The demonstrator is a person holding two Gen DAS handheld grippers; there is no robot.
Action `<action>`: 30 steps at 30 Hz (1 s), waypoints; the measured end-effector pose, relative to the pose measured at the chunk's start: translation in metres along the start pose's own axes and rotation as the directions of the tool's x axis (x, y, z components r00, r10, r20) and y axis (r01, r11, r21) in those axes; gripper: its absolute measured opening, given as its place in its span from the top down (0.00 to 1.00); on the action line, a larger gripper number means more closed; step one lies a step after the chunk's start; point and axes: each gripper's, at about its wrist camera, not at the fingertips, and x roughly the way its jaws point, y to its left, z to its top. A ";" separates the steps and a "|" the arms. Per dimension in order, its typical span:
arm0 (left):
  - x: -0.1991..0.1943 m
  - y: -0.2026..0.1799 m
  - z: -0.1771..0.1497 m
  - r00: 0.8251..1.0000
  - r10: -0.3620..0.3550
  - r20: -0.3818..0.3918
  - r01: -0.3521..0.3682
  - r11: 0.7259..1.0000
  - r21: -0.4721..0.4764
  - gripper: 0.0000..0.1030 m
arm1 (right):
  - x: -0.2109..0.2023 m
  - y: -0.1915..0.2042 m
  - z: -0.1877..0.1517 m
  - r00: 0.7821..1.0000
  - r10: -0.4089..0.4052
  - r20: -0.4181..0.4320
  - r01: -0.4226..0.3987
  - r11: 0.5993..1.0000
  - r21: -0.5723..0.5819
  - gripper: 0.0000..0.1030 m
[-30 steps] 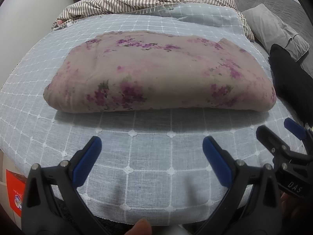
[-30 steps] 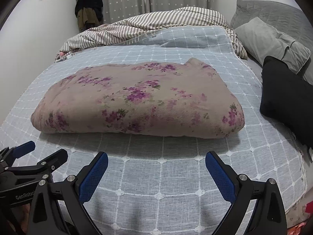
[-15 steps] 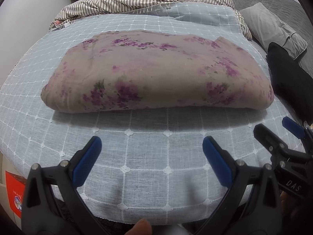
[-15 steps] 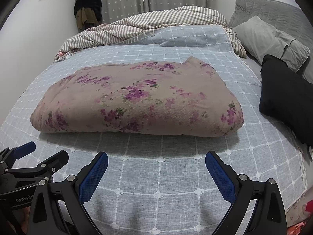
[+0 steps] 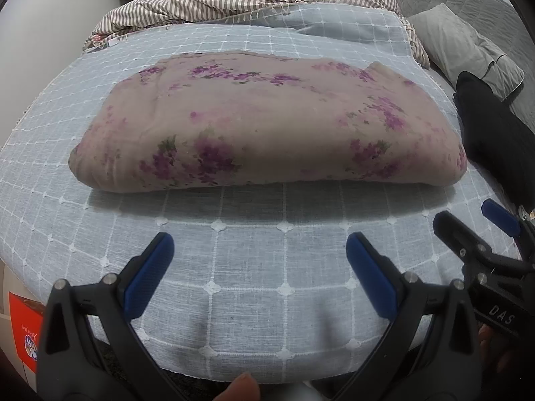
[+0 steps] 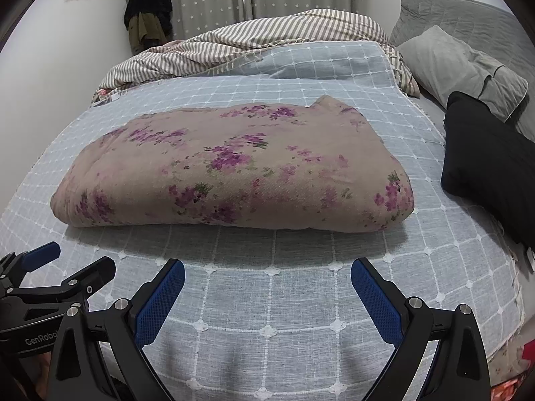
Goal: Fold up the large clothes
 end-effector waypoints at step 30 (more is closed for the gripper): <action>-0.004 -0.001 0.001 1.000 -0.003 0.008 0.003 1.000 0.004 0.01 | 0.000 -0.001 0.001 1.000 -0.007 -0.009 0.007 1.000 -0.004 0.02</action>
